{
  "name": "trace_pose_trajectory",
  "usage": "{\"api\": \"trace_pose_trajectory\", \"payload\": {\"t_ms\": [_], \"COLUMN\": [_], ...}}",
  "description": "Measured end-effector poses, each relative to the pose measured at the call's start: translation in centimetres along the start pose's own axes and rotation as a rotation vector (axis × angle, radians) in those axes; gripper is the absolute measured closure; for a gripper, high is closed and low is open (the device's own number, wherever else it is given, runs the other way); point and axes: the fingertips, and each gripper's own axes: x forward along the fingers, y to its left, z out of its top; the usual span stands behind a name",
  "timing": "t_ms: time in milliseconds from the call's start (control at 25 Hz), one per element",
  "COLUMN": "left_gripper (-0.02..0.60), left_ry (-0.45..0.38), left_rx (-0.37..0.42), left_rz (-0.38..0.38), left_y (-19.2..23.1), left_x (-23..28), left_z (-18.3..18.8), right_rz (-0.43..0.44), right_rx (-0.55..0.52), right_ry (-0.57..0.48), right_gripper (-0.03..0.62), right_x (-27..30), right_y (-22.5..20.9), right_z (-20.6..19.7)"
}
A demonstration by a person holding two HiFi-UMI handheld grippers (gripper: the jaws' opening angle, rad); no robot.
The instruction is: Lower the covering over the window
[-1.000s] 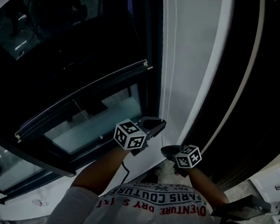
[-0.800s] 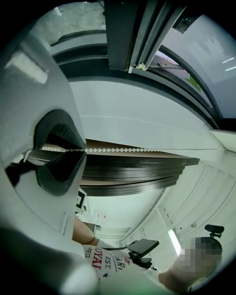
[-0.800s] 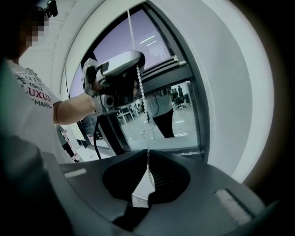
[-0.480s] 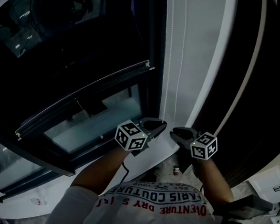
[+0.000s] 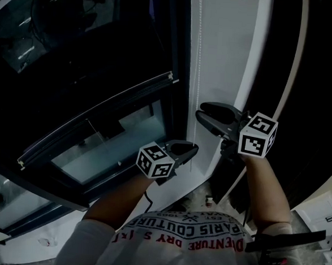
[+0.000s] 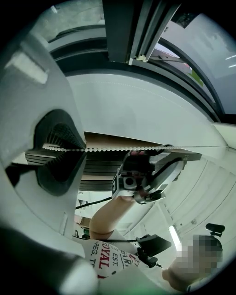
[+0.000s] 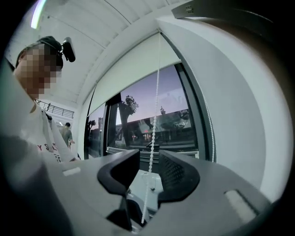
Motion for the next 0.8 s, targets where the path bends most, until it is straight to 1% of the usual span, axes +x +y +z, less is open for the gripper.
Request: {"api": "trace_pose_trajectory", "payload": {"t_ms": [160,240,320,400,640,800], "left_gripper": [0.565,0.565,0.565,0.565,0.565,0.565], "left_ry": [0.005,0.007,0.007,0.006,-0.006,-0.01], "left_rx": [-0.003,-0.004,-0.003,0.002,0.025,0.068], "left_rz": [-0.011,-0.013,-0.017,-0.024,-0.022,-0.011], "left_y": [-0.2,-0.2,-0.3,-0.3,0.1,0.3], "left_x": [0.3,0.4,0.4,0.4,0.7,1.3], "left_z": [0.0,0.0,-0.1,0.0,-0.1,-0.1], "right_rz": [-0.001,0.0,-0.004,-0.004,-0.028,-0.041], "right_rx": [-0.003,0.0,-0.008,-0.014,-0.005,-0.006], "right_ry": [-0.023,-0.03,-0.026,-0.024,-0.074,-0.097], "right_gripper": [0.481,0.513,0.527,0.574,0.58,0.583], "right_x": [1.3,1.7,1.9,1.8,1.6,0.6], "right_y": [-0.2,-0.2,-0.3,-0.4,-0.7,-0.9], "right_z": [1.8,2.2,2.3,2.3,2.2,2.1]}}
